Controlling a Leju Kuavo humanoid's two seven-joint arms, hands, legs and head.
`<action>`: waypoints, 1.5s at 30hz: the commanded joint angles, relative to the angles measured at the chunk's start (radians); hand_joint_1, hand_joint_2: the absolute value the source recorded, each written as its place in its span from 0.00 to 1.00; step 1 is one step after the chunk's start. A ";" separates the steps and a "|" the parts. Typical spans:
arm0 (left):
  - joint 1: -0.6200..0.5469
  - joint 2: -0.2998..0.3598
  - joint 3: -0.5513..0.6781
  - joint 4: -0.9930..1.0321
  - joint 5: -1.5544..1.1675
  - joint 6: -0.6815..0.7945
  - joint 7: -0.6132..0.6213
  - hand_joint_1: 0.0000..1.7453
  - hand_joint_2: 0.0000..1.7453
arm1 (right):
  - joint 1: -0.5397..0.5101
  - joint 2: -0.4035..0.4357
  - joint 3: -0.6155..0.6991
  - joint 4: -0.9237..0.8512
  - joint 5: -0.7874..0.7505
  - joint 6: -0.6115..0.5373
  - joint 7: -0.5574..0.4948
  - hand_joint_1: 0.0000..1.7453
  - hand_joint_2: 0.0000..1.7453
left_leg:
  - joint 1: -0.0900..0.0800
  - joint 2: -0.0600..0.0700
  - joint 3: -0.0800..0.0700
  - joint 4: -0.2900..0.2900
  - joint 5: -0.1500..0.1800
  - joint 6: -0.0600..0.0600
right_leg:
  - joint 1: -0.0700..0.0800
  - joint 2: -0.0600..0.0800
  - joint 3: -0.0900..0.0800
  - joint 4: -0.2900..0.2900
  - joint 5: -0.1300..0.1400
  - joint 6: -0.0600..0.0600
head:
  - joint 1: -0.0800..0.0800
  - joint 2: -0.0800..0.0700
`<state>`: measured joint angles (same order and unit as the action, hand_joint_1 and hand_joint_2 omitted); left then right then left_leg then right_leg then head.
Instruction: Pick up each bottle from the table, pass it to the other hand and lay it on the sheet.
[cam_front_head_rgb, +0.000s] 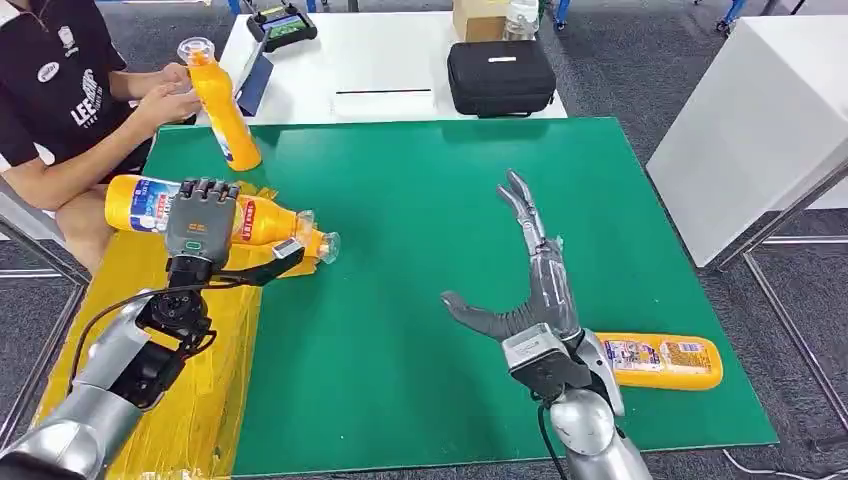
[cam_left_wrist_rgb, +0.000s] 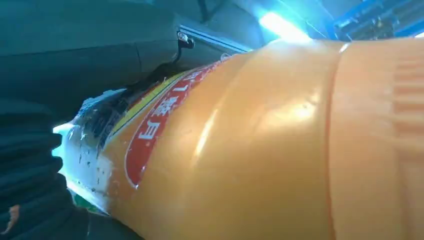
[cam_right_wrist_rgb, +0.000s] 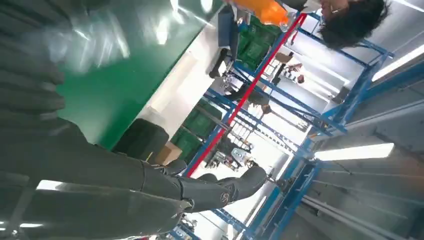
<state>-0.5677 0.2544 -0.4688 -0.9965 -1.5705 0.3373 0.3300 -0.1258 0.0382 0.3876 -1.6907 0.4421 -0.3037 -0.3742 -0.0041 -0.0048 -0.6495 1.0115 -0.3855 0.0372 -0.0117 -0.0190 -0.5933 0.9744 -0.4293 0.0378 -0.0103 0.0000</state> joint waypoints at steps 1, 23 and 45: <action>-0.178 -0.076 0.061 0.374 0.000 -0.210 0.001 1.00 1.00 | -0.007 0.033 -0.050 -0.015 0.037 0.002 0.017 0.00 1.00 | 0.001 -0.002 0.002 0.000 -0.001 -0.002 | 0.001 -0.001 0.003 0.000 -0.001 -0.001 | 0.000 0.000; -0.112 -0.212 0.259 0.439 0.141 -0.404 -0.511 0.00 1.00 | -0.006 0.025 -0.070 0.032 0.055 0.022 0.043 0.00 1.00 | 0.000 -0.002 0.006 -0.001 -0.002 -0.002 | 0.000 0.000 0.007 -0.002 -0.002 -0.001 | 0.000 0.000; 0.116 -0.214 0.310 -0.183 0.760 -0.405 -0.873 0.00 1.00 | 0.020 0.011 -0.091 -0.005 0.083 0.027 0.058 0.00 1.00 | 0.001 0.001 0.005 0.001 -0.004 -0.003 | 0.000 0.002 0.006 -0.001 -0.003 -0.002 | 0.000 0.000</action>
<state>-0.5284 0.0565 -0.2354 -0.9108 -1.0053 -0.0633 -0.4455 -0.0985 0.0580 0.3189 -1.7071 0.5150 -0.2846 -0.3246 -0.0049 -0.0056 -0.6504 1.0116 -0.3857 0.0374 -0.0124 -0.0193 -0.5932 0.9741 -0.4294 0.0380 -0.0103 0.0000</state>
